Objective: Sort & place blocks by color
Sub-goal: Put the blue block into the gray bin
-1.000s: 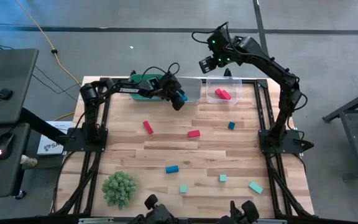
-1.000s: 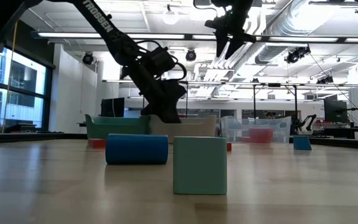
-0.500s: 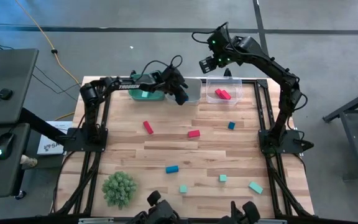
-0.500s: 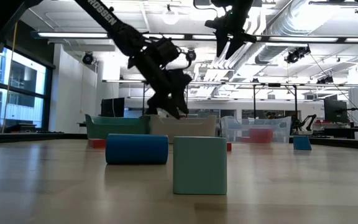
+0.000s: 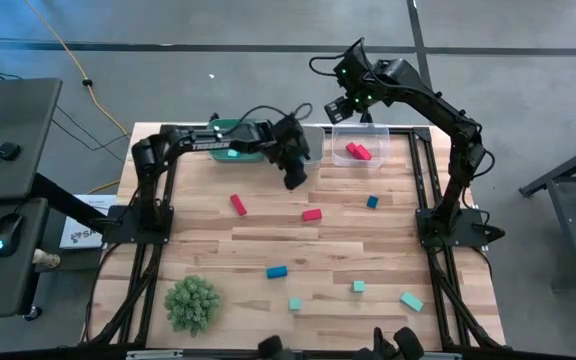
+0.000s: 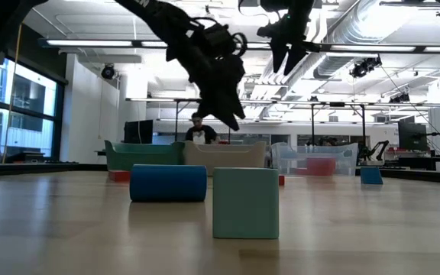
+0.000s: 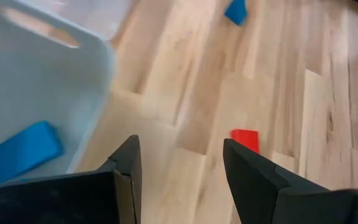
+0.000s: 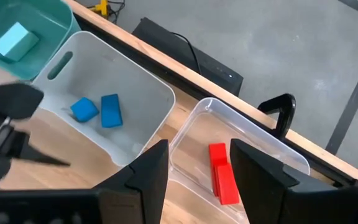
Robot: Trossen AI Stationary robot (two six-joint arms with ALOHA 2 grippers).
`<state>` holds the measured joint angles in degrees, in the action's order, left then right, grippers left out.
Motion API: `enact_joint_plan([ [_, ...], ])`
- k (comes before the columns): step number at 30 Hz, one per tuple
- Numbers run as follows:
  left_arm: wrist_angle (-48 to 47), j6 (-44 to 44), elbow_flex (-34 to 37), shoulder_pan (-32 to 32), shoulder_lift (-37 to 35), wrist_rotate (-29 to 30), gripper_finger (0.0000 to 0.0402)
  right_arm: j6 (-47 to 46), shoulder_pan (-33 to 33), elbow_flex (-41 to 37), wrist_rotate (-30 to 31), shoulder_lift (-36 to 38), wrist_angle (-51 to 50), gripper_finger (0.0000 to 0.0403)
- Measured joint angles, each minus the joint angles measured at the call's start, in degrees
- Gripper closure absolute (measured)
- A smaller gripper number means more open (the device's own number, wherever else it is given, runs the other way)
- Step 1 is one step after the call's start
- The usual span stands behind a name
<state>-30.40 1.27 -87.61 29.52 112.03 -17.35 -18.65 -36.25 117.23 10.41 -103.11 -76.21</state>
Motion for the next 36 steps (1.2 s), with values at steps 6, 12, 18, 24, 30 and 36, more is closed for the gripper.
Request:
enact_joint_plan([
  [6, 2.47, -1.61, 0.89, -3.11, 0.82, 4.88, 0.0259, 0.93, 0.0, 0.0, -0.1, 0.0, -0.41, 0.024],
  [12, 4.35, -1.45, 0.94, -3.4, 5.22, 6.09, 0.0267, 0.74, 0.0, 0.0, -0.59, 0.0, -0.47, 0.024],
  [18, 5.17, -0.92, 0.94, -3.37, 7.08, 11.49, 0.027, 0.94, 0.0, 0.0, -1.86, 0.0, -0.56, 0.024],
  [24, 7.05, -3.06, 0.94, -3.23, 7.28, 16.44, 0.027, 0.92, 0.0, 0.0, -1.86, 0.0, -0.45, 0.024],
  [30, 11.04, -3.44, 0.94, -2.3, 7.28, 16.54, 0.0271, 0.74, 0.0, 0.0, -1.86, 0.0, -0.28, 0.024],
  [36, 12.47, -3.46, 0.94, -1.38, 7.45, 16.55, 0.0271, 0.74, 0.0, 0.0, -1.85, 0.0, -0.25, 0.024],
])
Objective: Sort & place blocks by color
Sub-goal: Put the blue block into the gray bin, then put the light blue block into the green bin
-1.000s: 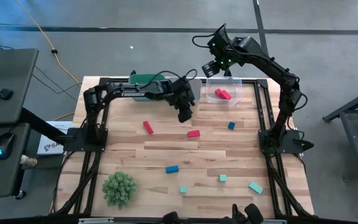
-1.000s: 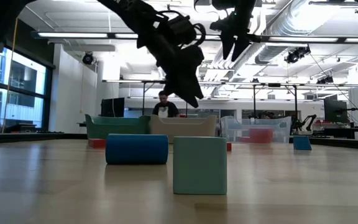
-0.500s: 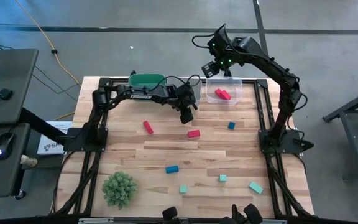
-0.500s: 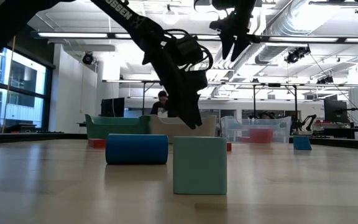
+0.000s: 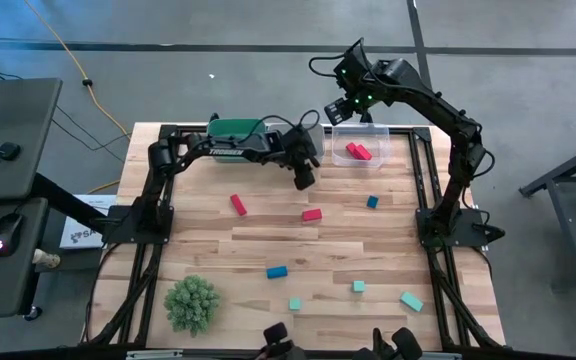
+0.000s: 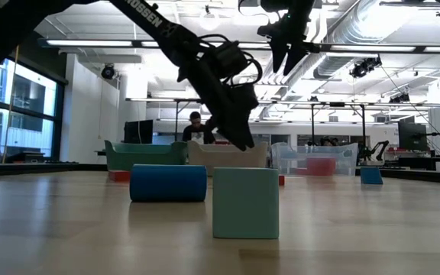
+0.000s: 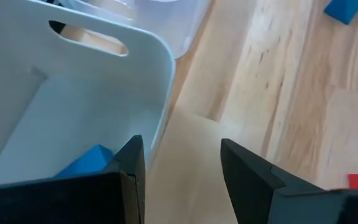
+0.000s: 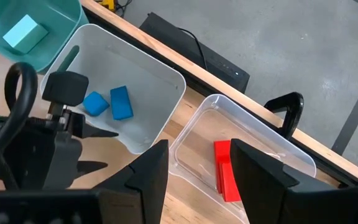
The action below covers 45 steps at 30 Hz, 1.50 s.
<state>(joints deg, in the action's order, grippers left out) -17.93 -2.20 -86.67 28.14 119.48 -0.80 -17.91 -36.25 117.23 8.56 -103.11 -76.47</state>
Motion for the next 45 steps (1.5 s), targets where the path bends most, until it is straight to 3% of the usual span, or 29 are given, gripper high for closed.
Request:
enact_joint_plan([
  [6, -1.1, 0.04, -0.57, -0.02, -0.58, -0.25, 0.0271, 0.0, 0.0, 0.0, -0.1, 0.0, -0.02, 0.024],
  [12, -5.93, 0.02, -3.41, -0.26, -4.4, -0.49, 0.0271, 0.02, 0.31, 0.0, -4.24, 0.0, -1.26, 0.024],
  [23, -13.97, -0.82, -3.69, 1.16, -20.71, 0.19, 0.0271, -4.42, 6.44, 0.0, -5.8, 0.0, -12.08, 0.024],
  [33, -18.8, -4.5, -3.69, 1.64, -35.49, 0.44, 0.0271, -15.7, 16.94, 0.0, -11.68, 0.02, -13.55, 0.024],
  [45, -25.6, -5.09, -3.69, 1.36, -41.86, 0.05, 0.0271, -28.77, 35.49, 0.0, -7.68, 0.02, -13.55, 0.024],
])
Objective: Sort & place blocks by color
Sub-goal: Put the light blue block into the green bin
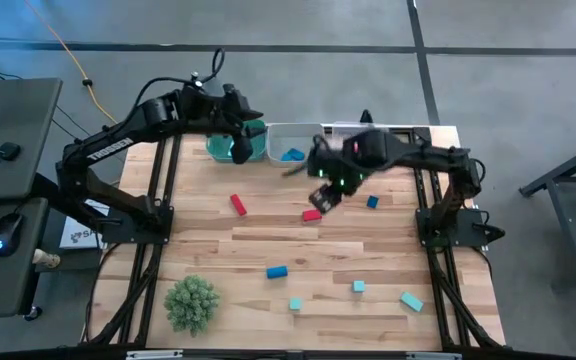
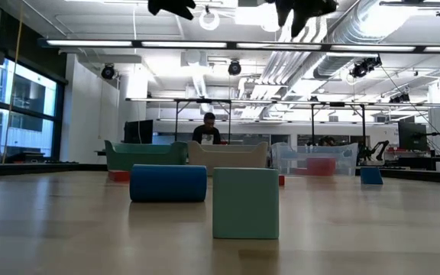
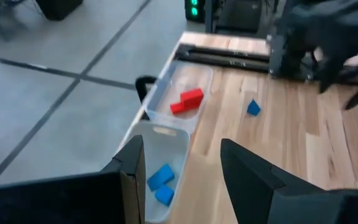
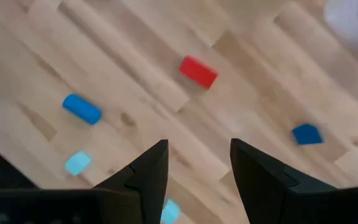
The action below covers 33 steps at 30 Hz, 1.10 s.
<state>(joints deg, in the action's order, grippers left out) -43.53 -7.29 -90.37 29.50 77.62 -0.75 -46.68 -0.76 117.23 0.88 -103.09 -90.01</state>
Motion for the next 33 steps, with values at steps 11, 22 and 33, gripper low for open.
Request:
enact_joint_plan([
  [11, -3.45, -1.95, 0.0, -0.28, 0.0, -0.31, 0.0271, -18.86, 15.21, 0.0, 2.94, -0.07, -0.01, 0.024],
  [22, -3.22, -1.9, 0.0, -0.7, 0.02, -0.31, 0.0271, -28.49, 24.19, -0.08, 0.96, -0.11, 0.04, 0.0179],
  [33, -2.64, -0.98, 0.02, -0.71, 0.04, -0.22, 0.0271, -29.43, 29.81, -17.59, -6.01, 0.36, 0.02, 0.0176],
])
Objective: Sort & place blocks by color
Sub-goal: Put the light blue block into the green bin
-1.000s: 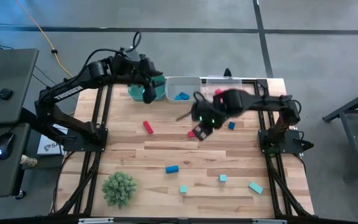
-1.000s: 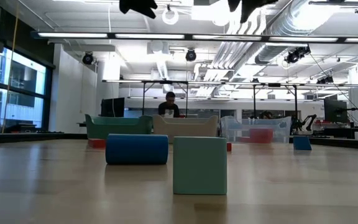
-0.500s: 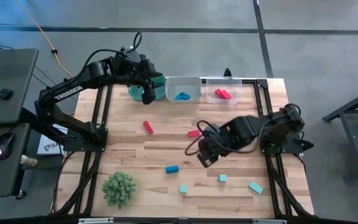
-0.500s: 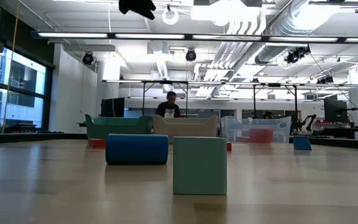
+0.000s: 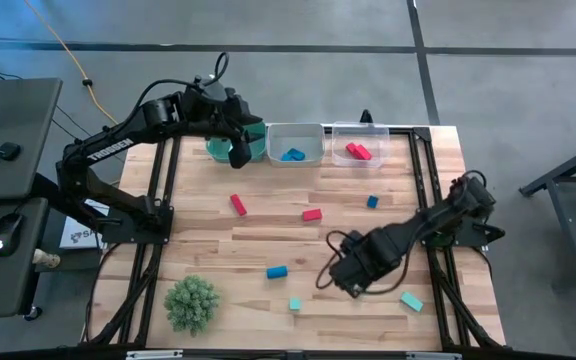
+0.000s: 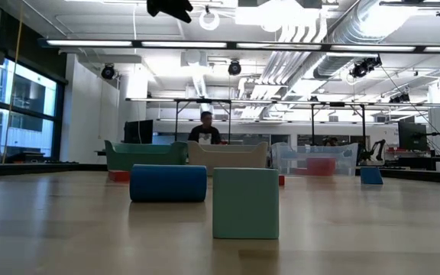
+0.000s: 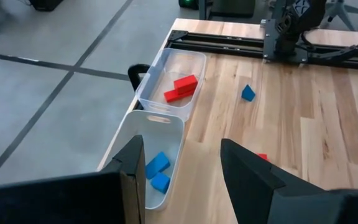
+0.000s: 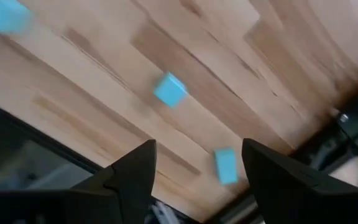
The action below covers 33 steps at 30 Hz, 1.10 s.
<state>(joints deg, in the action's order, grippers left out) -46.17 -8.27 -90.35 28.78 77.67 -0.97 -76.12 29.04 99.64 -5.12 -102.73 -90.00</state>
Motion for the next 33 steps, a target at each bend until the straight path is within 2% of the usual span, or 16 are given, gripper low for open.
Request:
enact_joint_plan([
  [12, 0.02, 2.29, 0.01, -0.01, 0.02, 0.17, 0.0271, 0.02, 7.19, -13.07, -5.0, 0.9, 1.14, 0.0176],
  [16, 0.02, 3.58, 0.01, -0.01, 0.02, 0.17, 0.0271, -2.6, 9.85, -18.89, -7.6, 3.36, 6.46, 0.0176],
  [24, 0.02, 3.74, 0.01, 0.02, 0.02, 0.2, 0.0271, -10.39, 15.47, -28.29, -8.66, 8.91, 16.15, 0.0176],
  [33, 0.02, 5.22, 0.01, 0.02, 0.02, 0.22, 0.0271, -18.19, 21.66, -37.0, -11.61, 9.87, 27.26, 0.0176],
])
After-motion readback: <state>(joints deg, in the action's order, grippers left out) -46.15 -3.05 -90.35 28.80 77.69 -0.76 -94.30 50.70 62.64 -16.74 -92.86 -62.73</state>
